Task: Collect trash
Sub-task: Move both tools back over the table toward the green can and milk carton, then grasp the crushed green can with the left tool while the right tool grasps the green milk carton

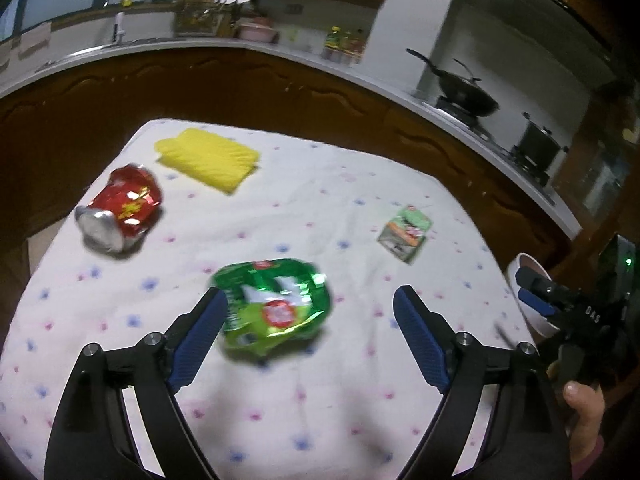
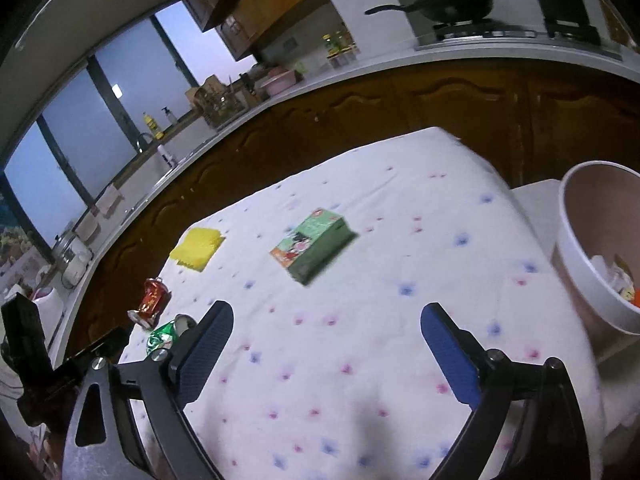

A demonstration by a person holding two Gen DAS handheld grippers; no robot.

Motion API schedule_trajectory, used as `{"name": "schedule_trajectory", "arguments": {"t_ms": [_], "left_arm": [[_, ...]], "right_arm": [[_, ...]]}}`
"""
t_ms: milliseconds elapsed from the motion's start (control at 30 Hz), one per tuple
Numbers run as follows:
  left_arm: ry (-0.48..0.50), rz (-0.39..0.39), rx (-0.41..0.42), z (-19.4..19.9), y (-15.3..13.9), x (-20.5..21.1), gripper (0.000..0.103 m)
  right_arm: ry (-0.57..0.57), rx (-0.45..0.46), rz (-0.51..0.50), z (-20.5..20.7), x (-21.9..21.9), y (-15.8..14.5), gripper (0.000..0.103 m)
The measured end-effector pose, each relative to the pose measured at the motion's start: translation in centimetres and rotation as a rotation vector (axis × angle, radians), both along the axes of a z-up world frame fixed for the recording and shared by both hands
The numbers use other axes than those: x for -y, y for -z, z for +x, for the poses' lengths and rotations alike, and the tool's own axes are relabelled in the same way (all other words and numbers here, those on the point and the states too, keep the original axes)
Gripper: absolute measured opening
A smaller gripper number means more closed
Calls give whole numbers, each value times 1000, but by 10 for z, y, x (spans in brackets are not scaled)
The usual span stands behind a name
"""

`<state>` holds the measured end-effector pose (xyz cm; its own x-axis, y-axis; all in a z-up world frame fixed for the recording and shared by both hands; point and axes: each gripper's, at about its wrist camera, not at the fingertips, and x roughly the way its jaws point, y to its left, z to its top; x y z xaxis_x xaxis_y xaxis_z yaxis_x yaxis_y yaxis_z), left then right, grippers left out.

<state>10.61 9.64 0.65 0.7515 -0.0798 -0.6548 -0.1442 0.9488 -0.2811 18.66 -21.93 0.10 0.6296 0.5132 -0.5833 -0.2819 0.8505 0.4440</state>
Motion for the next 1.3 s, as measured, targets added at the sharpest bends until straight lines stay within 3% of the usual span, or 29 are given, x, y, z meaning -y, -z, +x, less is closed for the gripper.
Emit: {"name": "schedule_trajectory", "arguments": {"t_ms": [300,700,800,900,967,1133,1200,1233,1300], "left_arm": [[-20,-17,-57,3,20,-19,87],[-47,-65,-72,15,33,-38,86],[-42,-79,-86,20,38,-42,71],[-35,-99,-104,24,43,-47,49],[-30,-117,-121,27,49,-50,28],[-10,-167,-115,30,53,-55,21],[-3,-162,-106,30,53,-53,20],[1,-163,-102,30,52,-53,19],[9,-166,-93,30,50,-53,18]], "right_arm": [[-34,-42,-16,15,-35,8,97],[-55,-65,-22,47,-62,20,96],[-51,-77,-27,57,-67,24,92],[-48,-94,-35,69,-73,30,87],[-40,-110,-34,78,-74,36,84],[-24,-156,-33,99,-79,51,80],[-22,-170,-39,106,-81,56,71],[-22,-174,-34,108,-82,58,61],[-27,-160,-12,112,-80,60,54]]}}
